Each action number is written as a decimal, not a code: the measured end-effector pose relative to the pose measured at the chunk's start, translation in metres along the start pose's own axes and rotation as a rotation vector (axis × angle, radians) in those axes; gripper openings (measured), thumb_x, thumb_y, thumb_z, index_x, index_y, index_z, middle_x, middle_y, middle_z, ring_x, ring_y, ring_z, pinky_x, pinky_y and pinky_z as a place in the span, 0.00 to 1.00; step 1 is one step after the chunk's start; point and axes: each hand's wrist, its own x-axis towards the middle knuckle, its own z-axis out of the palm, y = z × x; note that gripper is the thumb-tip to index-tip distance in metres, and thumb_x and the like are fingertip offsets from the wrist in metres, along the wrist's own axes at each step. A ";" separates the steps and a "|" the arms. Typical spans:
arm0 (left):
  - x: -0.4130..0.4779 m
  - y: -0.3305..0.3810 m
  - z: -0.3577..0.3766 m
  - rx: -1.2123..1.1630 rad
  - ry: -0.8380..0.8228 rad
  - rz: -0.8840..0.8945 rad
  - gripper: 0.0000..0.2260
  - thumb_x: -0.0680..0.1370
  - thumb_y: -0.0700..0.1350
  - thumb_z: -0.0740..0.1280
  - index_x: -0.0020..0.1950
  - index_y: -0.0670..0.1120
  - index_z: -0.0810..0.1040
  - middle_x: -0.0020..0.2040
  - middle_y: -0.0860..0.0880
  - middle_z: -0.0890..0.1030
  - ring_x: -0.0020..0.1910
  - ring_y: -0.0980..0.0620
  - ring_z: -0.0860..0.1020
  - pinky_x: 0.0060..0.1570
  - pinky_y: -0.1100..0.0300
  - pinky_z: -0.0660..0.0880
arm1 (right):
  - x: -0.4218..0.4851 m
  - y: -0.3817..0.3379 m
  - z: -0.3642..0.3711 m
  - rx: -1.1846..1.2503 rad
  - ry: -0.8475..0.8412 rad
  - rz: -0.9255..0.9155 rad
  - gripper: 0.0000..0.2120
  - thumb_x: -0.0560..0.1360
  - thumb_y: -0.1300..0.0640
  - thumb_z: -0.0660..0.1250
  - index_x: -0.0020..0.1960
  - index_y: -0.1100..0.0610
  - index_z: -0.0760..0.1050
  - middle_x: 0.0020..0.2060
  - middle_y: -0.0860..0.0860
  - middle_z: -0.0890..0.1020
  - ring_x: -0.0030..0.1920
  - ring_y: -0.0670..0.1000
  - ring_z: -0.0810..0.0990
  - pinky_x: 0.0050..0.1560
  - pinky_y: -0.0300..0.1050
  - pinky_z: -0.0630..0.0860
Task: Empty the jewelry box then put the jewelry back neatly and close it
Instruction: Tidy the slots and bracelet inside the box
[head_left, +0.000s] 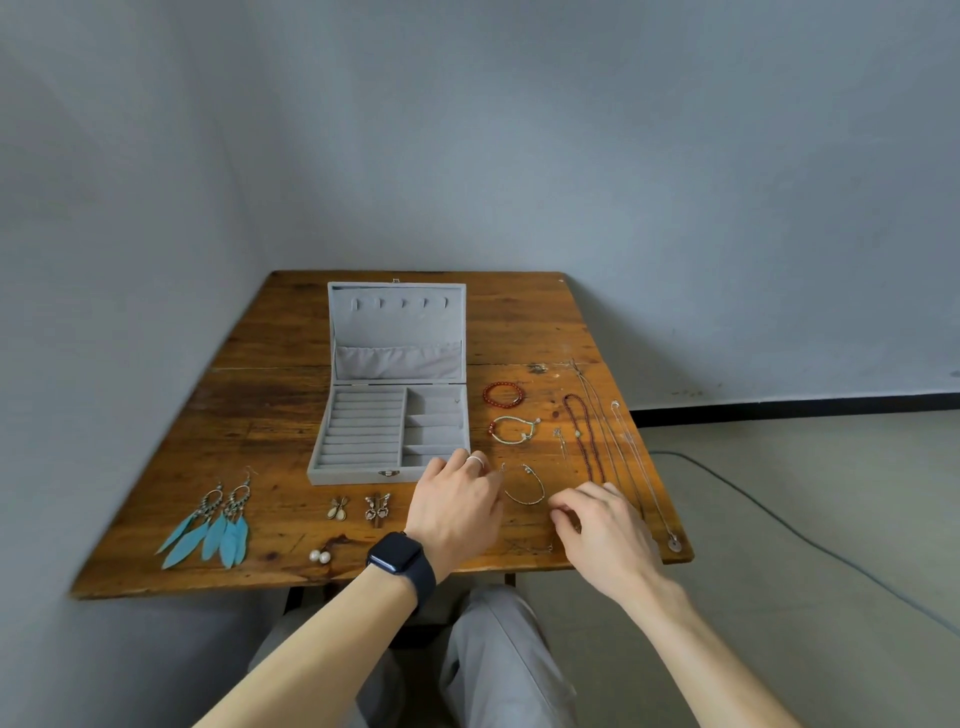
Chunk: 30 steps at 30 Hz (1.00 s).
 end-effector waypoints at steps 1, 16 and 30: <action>0.003 -0.002 -0.002 -0.009 0.015 -0.002 0.13 0.82 0.53 0.57 0.59 0.51 0.78 0.62 0.50 0.77 0.60 0.49 0.72 0.58 0.54 0.68 | 0.002 0.001 -0.002 0.008 0.005 0.001 0.10 0.80 0.51 0.64 0.57 0.49 0.81 0.52 0.42 0.81 0.53 0.46 0.74 0.50 0.40 0.75; 0.086 -0.035 -0.003 -0.022 0.008 0.017 0.14 0.81 0.52 0.57 0.64 0.54 0.76 0.63 0.50 0.77 0.61 0.48 0.72 0.62 0.54 0.67 | 0.097 0.009 -0.010 0.023 0.057 -0.023 0.11 0.80 0.50 0.64 0.61 0.46 0.78 0.56 0.43 0.78 0.57 0.47 0.74 0.52 0.39 0.75; 0.113 -0.058 0.013 -0.010 0.059 0.066 0.08 0.84 0.48 0.59 0.60 0.52 0.75 0.56 0.51 0.80 0.55 0.47 0.76 0.54 0.55 0.70 | 0.188 0.007 0.025 -0.150 -0.181 -0.079 0.16 0.82 0.55 0.62 0.67 0.45 0.76 0.66 0.46 0.77 0.66 0.52 0.72 0.63 0.48 0.75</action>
